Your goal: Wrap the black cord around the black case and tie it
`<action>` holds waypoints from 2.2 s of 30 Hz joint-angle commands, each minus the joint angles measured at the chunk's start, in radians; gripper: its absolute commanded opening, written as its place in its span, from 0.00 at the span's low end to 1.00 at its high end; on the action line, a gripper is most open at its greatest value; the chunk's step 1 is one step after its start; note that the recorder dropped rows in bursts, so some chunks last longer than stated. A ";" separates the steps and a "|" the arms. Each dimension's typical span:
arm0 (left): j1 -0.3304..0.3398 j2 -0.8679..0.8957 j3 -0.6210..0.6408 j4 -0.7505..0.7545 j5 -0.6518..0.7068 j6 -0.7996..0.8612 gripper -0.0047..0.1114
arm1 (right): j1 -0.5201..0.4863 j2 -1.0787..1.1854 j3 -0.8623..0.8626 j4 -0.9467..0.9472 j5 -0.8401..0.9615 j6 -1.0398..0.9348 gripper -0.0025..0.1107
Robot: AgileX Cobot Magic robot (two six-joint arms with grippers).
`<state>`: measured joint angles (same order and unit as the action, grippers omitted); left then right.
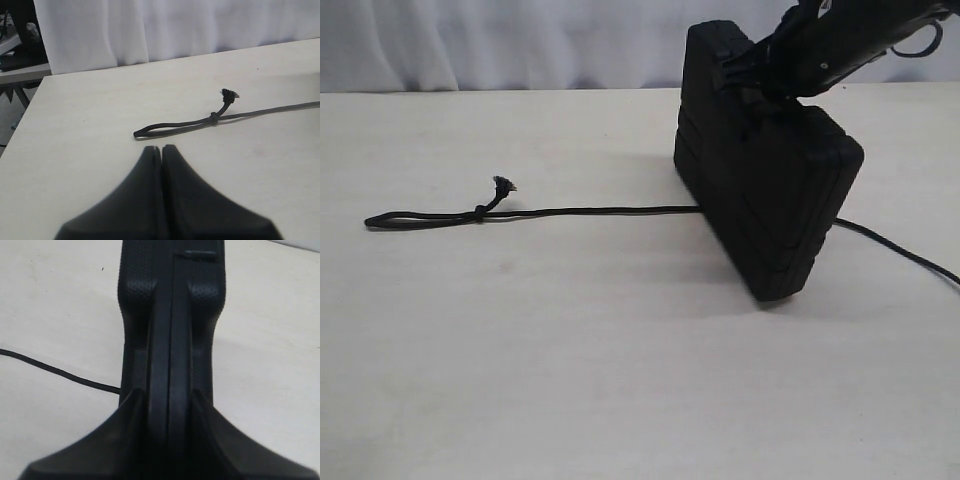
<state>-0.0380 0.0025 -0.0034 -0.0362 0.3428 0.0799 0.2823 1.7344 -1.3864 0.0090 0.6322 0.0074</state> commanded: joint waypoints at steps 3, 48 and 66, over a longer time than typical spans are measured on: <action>0.000 -0.002 0.003 -0.001 -0.012 -0.006 0.04 | 0.000 -0.004 -0.003 -0.025 0.041 -0.014 0.19; 0.000 0.857 -0.740 -0.676 0.172 0.564 0.14 | 0.000 -0.004 -0.067 -0.024 0.215 -0.014 0.19; -0.196 1.698 -0.869 -0.726 -0.114 1.300 0.53 | 0.000 -0.004 -0.067 -0.021 0.232 -0.014 0.19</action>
<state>-0.2085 1.6155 -0.8542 -0.7954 0.3457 1.3665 0.2823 1.7341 -1.4509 0.0000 0.8160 0.0000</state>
